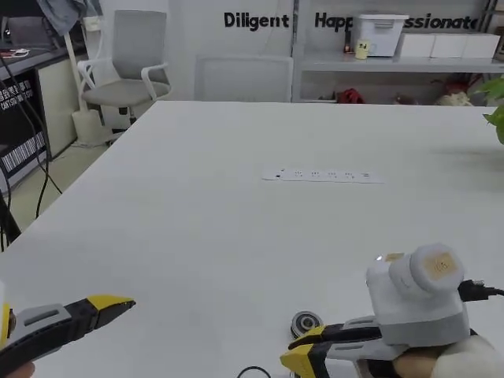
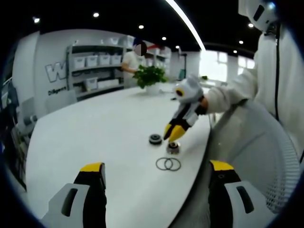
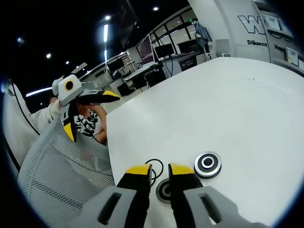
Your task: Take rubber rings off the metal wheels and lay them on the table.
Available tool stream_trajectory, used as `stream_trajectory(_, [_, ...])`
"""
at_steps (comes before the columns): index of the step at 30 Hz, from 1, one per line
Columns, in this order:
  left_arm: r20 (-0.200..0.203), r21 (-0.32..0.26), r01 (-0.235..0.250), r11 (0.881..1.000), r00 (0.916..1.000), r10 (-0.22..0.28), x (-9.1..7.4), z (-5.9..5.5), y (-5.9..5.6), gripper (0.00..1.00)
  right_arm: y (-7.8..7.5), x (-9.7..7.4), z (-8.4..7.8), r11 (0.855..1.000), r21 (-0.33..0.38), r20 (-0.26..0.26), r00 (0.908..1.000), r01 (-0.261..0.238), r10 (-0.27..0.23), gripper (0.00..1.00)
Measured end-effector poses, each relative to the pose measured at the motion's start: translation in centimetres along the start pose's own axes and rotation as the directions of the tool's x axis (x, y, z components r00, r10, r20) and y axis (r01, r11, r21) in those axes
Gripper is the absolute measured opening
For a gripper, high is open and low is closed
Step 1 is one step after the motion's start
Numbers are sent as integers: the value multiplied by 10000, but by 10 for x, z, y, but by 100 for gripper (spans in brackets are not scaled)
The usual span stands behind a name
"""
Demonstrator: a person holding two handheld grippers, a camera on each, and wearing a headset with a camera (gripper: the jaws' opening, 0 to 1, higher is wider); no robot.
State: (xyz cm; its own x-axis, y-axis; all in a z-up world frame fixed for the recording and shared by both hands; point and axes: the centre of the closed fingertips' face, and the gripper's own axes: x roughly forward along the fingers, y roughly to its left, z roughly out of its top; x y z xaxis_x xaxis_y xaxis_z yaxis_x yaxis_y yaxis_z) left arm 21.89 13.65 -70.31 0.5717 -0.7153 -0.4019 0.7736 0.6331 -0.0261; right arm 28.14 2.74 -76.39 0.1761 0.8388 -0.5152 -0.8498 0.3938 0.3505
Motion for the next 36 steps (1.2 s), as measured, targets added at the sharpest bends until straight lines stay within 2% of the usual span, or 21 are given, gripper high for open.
stream_trajectory(6, [-19,145,98,9998,9999,-98,2,5,0,90,-11,-9,13,9997,60,598,9979,227,-230,16])
stream_trajectory(11, [106,335,165,9993,9998,-168,4,15,1,90,-18,-18,22,9993,63,1098,9933,359,-364,19])
stream_trajectory(16, [110,519,255,9983,9996,-261,6,22,3,90,-25,-24,28,9986,3,1383,9890,535,-531,22])
stream_trajectory(28, [-3,1080,586,9924,9983,-590,16,42,8,88,-44,-37,27,9954,297,1613,9824,909,-945,25])
stream_trajectory(36, [249,1498,799,9855,9961,-845,28,66,14,88,-50,-39,21,9946,357,1548,9826,979,-1023,25])
